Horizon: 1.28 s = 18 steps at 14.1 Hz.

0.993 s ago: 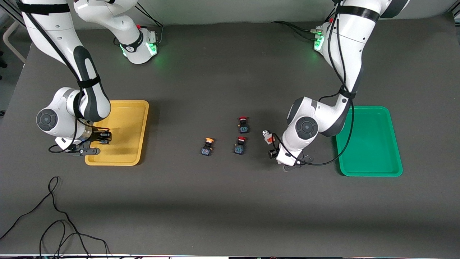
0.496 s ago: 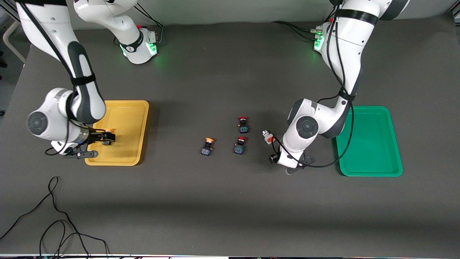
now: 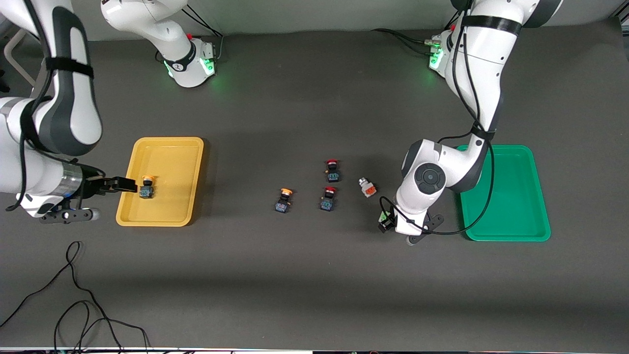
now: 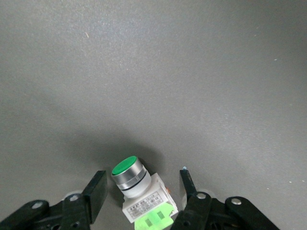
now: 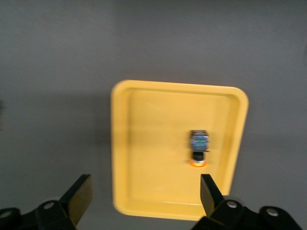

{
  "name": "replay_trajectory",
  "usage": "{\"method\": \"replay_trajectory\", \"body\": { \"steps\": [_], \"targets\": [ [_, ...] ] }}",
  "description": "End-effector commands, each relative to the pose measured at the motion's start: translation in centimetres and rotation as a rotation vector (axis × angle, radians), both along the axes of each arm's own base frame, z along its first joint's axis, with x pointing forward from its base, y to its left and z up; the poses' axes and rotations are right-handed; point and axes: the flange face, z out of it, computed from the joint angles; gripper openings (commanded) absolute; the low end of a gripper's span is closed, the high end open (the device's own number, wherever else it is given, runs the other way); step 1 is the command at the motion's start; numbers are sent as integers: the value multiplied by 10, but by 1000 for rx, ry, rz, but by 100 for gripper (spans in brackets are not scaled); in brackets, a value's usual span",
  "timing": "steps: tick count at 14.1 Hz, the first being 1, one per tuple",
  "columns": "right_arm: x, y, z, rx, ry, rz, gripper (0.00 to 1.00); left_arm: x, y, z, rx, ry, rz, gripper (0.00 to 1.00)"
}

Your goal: Place green and yellow buttons in trays

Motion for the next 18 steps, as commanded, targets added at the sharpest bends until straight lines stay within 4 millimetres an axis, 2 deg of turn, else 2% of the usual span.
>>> {"method": "replay_trajectory", "body": {
  "steps": [1,3,4,5,6,7,8,10,11,12,14,16,18],
  "targets": [
    [5,103,8,-68,-16,-64,100,-4,-14,-12,18,1,5,70],
    [8,171,7,-91,-46,-147,100,-6,-16,-15,18,5,8,70],
    [7,203,1,-66,-39,-186,100,-7,-16,-17,20,7,5,70],
    [7,238,-6,-40,-34,-211,100,-7,-17,-18,21,8,2,60],
    [11,262,-14,-31,-33,-242,100,-9,-21,-18,21,8,-4,21],
    [11,288,-23,-29,-30,-273,100,-10,-24,-17,23,7,-10,0],
    [8,315,-36,-34,-23,-295,100,-10,-23,-17,25,9,-20,0],
    [12,335,-68,-64,-18,-334,100,-9,-19,-14,44,10,-81,0],
    [12,347,-86,-48,-23,-328,100,-7,-15,-5,49,5,-120,0],
    [13,355,-100,-15,-39,-343,100,-4,-6,13,57,19,-157,0],
    [17,357,-138,-30,-53,-384,100,3,26,52,79,81,-275,0],
    [15,363,-174,-39,-61,-385,100,6,69,93,86,147,-437,0],
    [6,362,-212,-35,-69,-425,100,11,122,128,72,184,-567,0]
  ]
}}
